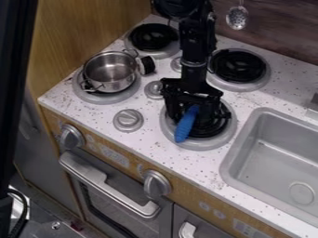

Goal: Move the blue spoon to the top right burner

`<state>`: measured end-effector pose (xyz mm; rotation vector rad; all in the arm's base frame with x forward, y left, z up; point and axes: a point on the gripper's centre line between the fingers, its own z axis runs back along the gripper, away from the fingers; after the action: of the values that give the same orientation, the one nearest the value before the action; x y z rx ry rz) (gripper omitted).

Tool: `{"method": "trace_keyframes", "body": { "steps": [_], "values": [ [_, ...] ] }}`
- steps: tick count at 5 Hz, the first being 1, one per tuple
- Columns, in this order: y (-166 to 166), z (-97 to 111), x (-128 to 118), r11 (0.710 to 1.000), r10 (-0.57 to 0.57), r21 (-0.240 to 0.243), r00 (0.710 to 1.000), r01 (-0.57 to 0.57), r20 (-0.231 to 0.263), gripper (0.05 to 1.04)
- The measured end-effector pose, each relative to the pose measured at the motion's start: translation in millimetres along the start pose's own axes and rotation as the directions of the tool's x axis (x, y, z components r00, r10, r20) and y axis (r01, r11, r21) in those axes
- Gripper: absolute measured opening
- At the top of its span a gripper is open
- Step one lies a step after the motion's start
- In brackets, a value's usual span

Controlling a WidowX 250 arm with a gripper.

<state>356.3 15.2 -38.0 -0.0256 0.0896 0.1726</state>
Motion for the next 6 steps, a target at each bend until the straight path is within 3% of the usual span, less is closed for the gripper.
{"method": "trace_keyframes", "body": {
  "steps": [1,2,3,4,5,6],
  "values": [
    [4.0,-1.8,1.9,1.000,0.002,0.011,1.000,-0.002,0.004,0.682],
    [6.4,-2.5,1.7,1.000,0.000,0.029,1.000,0.000,0.012,0.563],
    [4.2,-1.6,-1.0,0.997,-0.032,0.070,0.999,0.031,0.024,0.563],
    [-5.2,1.4,0.3,0.987,-0.119,0.113,0.992,0.113,0.043,0.425],
    [-18.6,13.0,15.4,0.980,-0.168,0.126,0.981,0.156,0.093,0.361],
    [-34.0,38.8,41.0,0.972,-0.207,0.148,0.962,0.182,0.177,0.360]
  ]
}}
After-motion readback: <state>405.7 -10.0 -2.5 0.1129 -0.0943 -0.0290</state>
